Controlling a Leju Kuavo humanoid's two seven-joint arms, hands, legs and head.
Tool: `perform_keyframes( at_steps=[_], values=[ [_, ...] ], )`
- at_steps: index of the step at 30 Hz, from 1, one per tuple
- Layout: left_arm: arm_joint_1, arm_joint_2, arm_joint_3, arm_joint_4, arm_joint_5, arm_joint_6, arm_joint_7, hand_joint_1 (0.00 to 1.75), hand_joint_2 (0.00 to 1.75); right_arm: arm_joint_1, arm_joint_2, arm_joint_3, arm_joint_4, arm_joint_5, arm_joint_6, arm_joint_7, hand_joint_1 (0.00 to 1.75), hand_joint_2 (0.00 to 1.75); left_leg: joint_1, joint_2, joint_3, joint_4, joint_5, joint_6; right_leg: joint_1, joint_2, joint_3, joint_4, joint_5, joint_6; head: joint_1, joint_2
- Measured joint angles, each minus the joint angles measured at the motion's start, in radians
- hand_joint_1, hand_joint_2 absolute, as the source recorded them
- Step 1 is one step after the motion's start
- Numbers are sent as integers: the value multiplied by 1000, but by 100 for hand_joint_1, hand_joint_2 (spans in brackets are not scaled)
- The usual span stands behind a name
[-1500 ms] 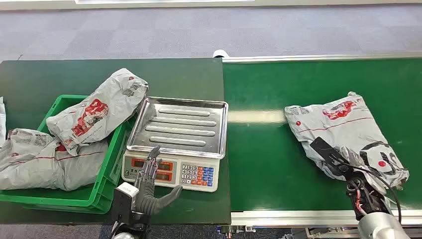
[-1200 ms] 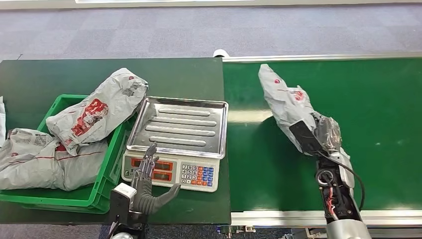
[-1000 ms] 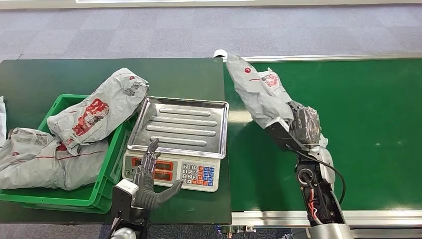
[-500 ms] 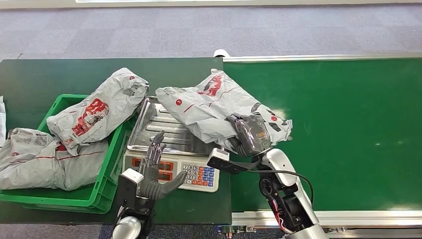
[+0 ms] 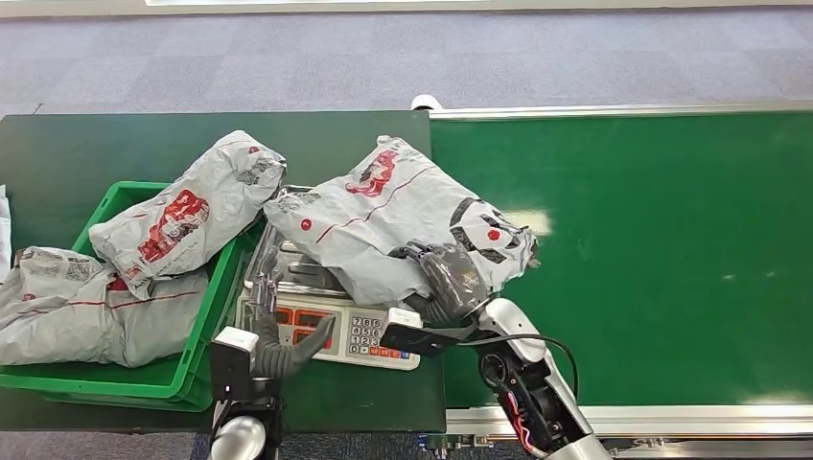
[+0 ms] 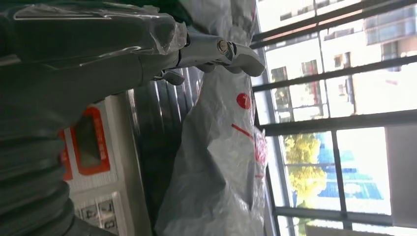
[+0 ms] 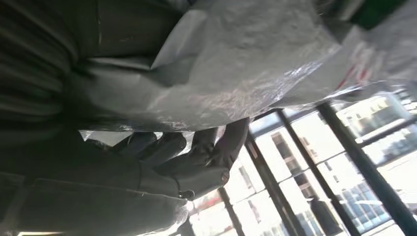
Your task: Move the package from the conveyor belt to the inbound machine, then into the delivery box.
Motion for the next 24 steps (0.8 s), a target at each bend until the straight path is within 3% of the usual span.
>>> perform_keyframes(
  at_steps=[2, 9, 15, 24],
  values=[
    [8, 1, 13, -18, -6, 25, -9, 0, 175, 13, 3, -4, -9, -83, 33, -38, 0, 175, 0, 0, 0, 0, 0, 0, 0, 0, 0, 0, 0, 0, 0, 0],
    [23, 3, 33, -54, -13, 49, -17, 0, 175, 34, 4, -8, -29, -140, 58, -61, 0, 175, 0, 0, 0, 0, 0, 0, 0, 0, 0, 0, 0, 0, 0, 0],
    [42, 6, 56, -100, -18, 123, -45, 0, 175, 81, 3, -21, -94, -288, 86, -119, 0, 175, 0, 0, 0, 0, 0, 0, 0, 0, 0, 0, 0, 0, 0, 0],
    [-3, 5, 32, -125, -54, 83, -30, 0, 175, 176, 1, -21, -283, -467, 122, -173, 0, 175, 0, 0, 0, 0, 0, 0, 0, 0, 0, 0, 0, 0, 0, 0]
  ],
)
